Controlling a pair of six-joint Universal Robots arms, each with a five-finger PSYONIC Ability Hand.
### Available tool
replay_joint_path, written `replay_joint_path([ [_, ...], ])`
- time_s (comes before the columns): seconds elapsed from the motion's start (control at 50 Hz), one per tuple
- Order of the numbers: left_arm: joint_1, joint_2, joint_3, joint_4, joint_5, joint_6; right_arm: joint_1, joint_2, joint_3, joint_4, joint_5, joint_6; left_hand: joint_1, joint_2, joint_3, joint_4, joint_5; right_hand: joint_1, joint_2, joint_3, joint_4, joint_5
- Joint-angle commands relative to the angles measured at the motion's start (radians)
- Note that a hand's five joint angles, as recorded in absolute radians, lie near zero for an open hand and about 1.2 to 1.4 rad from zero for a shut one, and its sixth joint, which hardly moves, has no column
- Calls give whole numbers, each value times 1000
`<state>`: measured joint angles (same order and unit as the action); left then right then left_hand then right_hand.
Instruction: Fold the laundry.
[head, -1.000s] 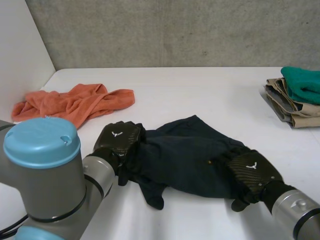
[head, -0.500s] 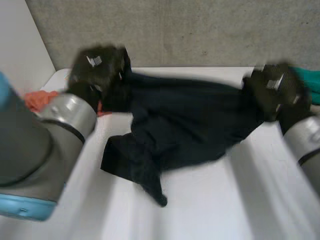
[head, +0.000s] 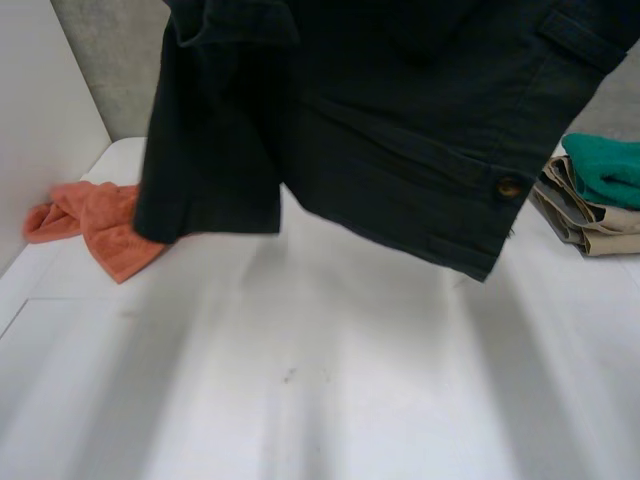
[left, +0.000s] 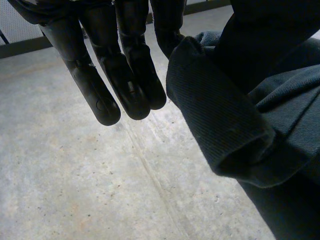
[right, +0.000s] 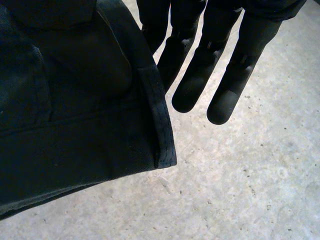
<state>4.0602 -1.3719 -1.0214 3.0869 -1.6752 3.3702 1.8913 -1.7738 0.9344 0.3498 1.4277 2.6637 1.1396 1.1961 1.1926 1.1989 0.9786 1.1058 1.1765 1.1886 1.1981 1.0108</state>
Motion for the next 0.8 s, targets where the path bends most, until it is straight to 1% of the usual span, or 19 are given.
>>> replay_joint_path([
  [0.02,3,-70,-28,6,9,1,-11,39,4,17,0,4,257,200,204,197,243,290,220,208,198,211],
  [0.08,19,-179,-39,15,49,3,-15,134,6,17,3,13,257,200,204,197,243,290,220,208,198,211],
  [0.16,88,-303,-42,24,114,0,-18,258,12,15,19,31,257,200,204,197,243,290,220,208,198,211],
  [0.2,146,-392,-33,47,152,-3,-18,322,17,6,20,47,257,200,204,197,243,290,220,208,198,211],
  [0.24,177,-458,-28,76,167,-3,-17,439,17,-9,25,77,257,200,204,197,243,290,220,208,198,211],
  [0.26,195,-533,-20,111,176,-2,-17,467,17,-17,28,84,257,200,204,197,243,290,220,208,198,211],
  [0.32,204,-639,6,173,183,0,-8,603,14,-83,53,105,257,200,204,197,243,290,220,208,198,211],
  [0.34,210,-718,36,217,184,1,-5,635,11,-107,65,105,257,200,204,197,243,290,220,208,198,211],
  [0.36,212,-752,50,235,184,1,-3,696,4,-164,95,102,257,200,204,197,243,290,220,208,198,211],
  [0.4,215,-821,85,272,187,6,-1,753,-2,-231,134,98,257,200,204,197,243,290,220,208,198,211],
  [0.46,224,-953,180,337,212,8,6,871,-25,-400,198,84,257,200,204,197,243,290,220,208,198,211],
  [0.56,249,-1128,357,418,275,3,25,993,-39,-648,195,84,240,183,187,180,226,290,220,208,198,211],
  [0.58,250,-1150,388,429,276,3,29,1020,-40,-736,180,82,-22,-79,-75,-81,-36,290,220,208,198,211],
  [0.6,250,-1165,406,438,275,3,32,1036,-42,-770,174,82,-272,-328,-325,-331,-285,82,12,-1,-10,3],
  [0.62,250,-1179,424,446,270,3,32,1048,-45,-802,166,82,-597,-653,-650,-656,-610,-295,-365,-378,-387,-374],
  [0.64,250,-1199,454,458,264,3,34,1060,-49,-831,163,82,-965,-1022,-1018,-1024,-979,-772,-843,-855,-865,-852],
  [0.66,250,-1205,467,463,259,1,34,1079,-58,-857,157,82,-912,-969,-966,-972,-926,-931,-1002,-1014,-1024,-1011],
  [0.7,250,-1208,481,464,247,1,35,1085,-68,-864,160,84,-965,-1022,-1018,-1024,-979,-931,-1002,-1014,-1024,-1011],
  [0.8,230,-1169,425,461,160,6,35,1035,-54,-842,165,79,-961,-1018,-1014,-1021,-975,-931,-1002,-1014,-1024,-1011],
])
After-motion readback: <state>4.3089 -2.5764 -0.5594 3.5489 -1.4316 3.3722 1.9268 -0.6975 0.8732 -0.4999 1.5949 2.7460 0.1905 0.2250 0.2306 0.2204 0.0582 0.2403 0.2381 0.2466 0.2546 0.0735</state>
